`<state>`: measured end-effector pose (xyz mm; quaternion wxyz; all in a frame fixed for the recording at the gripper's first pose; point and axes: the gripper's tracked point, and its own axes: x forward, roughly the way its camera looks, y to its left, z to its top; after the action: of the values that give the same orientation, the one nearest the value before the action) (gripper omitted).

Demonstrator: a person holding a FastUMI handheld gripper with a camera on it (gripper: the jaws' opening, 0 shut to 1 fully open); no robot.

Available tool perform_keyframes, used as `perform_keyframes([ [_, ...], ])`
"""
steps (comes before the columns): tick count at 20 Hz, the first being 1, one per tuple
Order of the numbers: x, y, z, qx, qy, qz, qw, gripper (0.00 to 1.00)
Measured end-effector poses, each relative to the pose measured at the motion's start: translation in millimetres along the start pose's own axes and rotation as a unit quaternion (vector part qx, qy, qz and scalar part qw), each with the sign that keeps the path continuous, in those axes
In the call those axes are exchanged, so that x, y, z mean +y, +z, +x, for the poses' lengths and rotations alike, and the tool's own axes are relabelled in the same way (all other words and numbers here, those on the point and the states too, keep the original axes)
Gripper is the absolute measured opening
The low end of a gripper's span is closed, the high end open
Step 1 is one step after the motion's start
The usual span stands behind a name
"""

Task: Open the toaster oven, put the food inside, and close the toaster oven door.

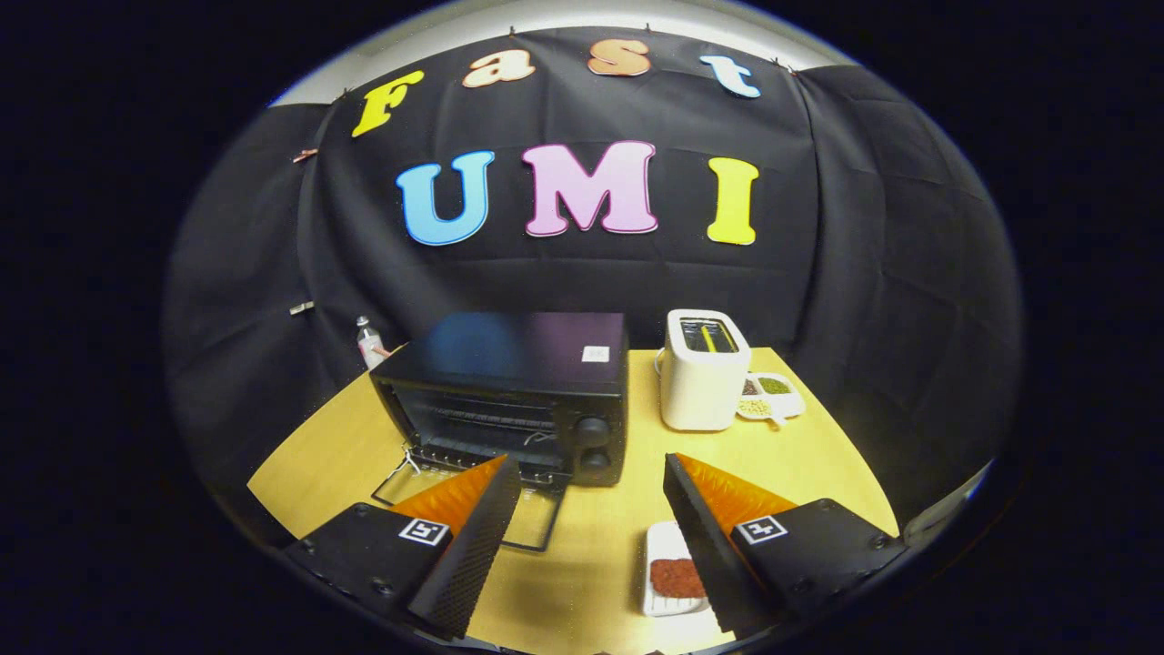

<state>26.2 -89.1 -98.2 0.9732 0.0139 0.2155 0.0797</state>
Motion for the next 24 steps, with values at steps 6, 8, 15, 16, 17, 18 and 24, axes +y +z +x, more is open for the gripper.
perform_keyframes([
  [6, -80, -25, 2, 0.08, 0.011, 0.044, 0.996, 0.98],
  [8, -96, -41, 1, 0.11, 0.028, 0.07, 0.991, 0.99],
  [15, -127, -125, -2, 0.239, 0.08, 0.144, 0.957, 0.98],
  [16, -129, -136, -1, 0.255, 0.087, 0.156, 0.951, 0.98],
  [17, -128, -146, 1, 0.267, 0.094, 0.17, 0.944, 0.99],
  [18, -128, -155, 3, 0.278, 0.096, 0.186, 0.937, 0.98],
  [24, -117, -176, 13, 0.318, 0.106, 0.275, 0.901, 0.69],
])
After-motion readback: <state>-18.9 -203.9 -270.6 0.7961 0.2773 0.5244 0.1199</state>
